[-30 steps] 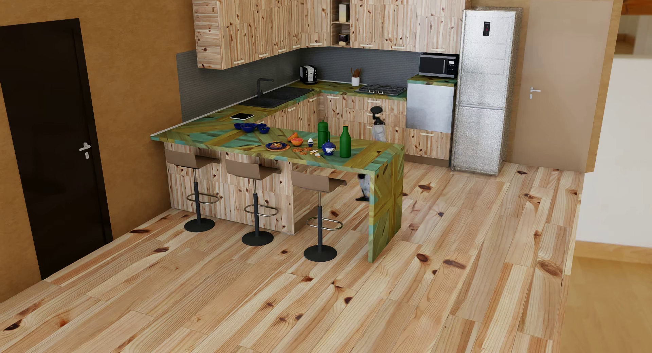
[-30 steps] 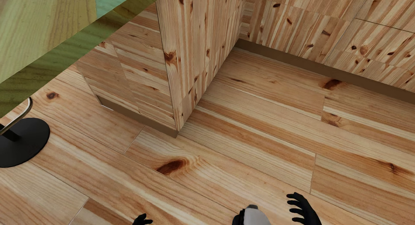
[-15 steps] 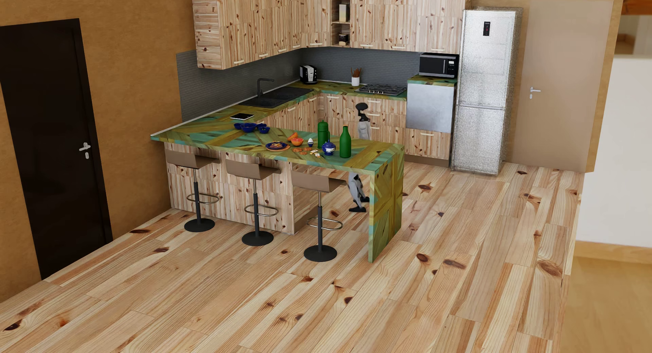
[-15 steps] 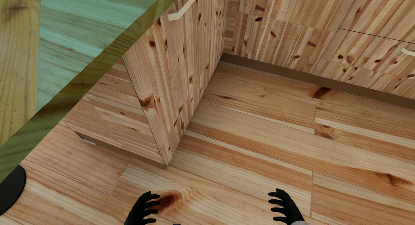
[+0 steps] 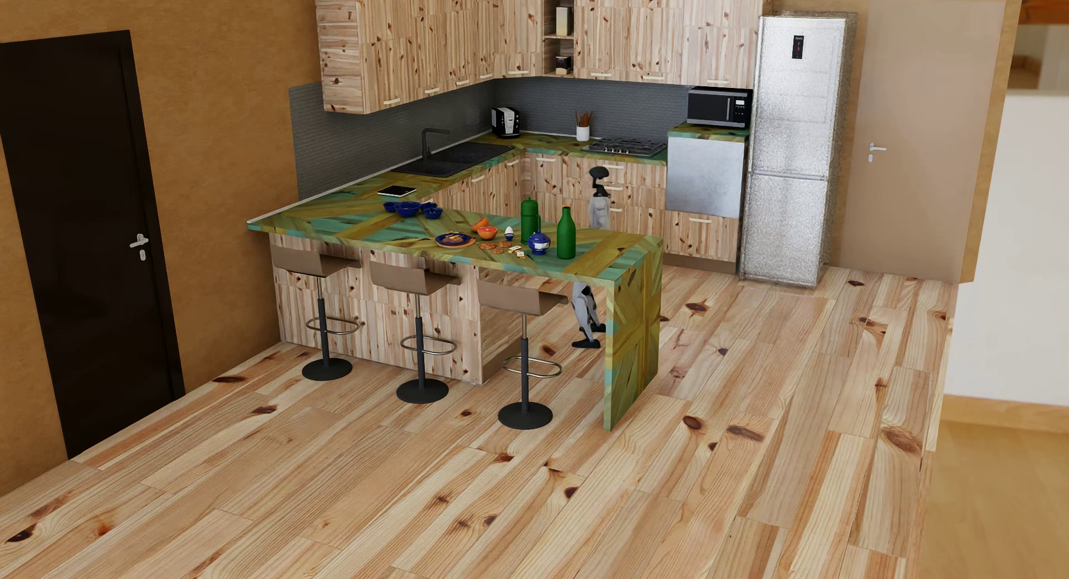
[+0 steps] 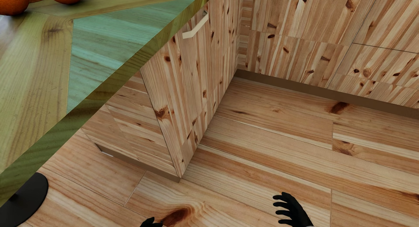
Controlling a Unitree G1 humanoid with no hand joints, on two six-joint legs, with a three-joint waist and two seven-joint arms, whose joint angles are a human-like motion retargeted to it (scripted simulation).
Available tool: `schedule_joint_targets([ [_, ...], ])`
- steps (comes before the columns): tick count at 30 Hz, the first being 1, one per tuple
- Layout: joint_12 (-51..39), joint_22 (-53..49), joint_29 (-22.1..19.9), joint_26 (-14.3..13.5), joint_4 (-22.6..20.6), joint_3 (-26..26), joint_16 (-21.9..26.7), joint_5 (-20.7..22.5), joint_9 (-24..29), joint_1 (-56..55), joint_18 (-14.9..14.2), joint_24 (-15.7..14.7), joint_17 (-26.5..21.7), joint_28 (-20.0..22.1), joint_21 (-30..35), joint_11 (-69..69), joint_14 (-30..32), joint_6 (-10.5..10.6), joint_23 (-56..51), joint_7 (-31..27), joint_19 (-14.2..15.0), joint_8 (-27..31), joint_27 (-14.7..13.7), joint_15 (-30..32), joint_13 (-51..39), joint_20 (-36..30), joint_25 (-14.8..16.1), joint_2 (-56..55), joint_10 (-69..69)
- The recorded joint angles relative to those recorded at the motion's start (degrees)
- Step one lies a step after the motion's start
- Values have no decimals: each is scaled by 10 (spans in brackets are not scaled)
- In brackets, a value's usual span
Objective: Circle the corner
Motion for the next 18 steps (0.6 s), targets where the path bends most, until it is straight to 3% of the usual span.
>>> schedule_joint_targets([
  [3,-19,12,-6,4,5,-11,10,5,15,1,-1,-2,14,9,6,-6,5,-6,6,2,0,3,20,9,-10,4,22,1,-2],
  [6,-29,25,-1,-19,4,-16,11,4,18,3,-1,-5,-5,23,-12,-8,12,-18,22,5,-1,5,24,13,2,7,16,-1,-11],
  [13,-8,18,-8,-7,0,-17,23,-1,10,0,4,1,14,1,2,-16,13,-11,4,3,4,2,18,16,-14,9,13,2,-10],
  [16,-10,7,-11,-25,-2,-14,9,-3,14,4,6,16,-4,30,-7,-15,13,-11,10,8,6,7,5,15,-3,13,8,3,-14],
  [18,-15,12,-24,-36,3,-17,5,2,16,1,6,14,11,37,-5,-11,7,-7,-1,13,6,12,23,15,-7,2,8,-1,-4],
])
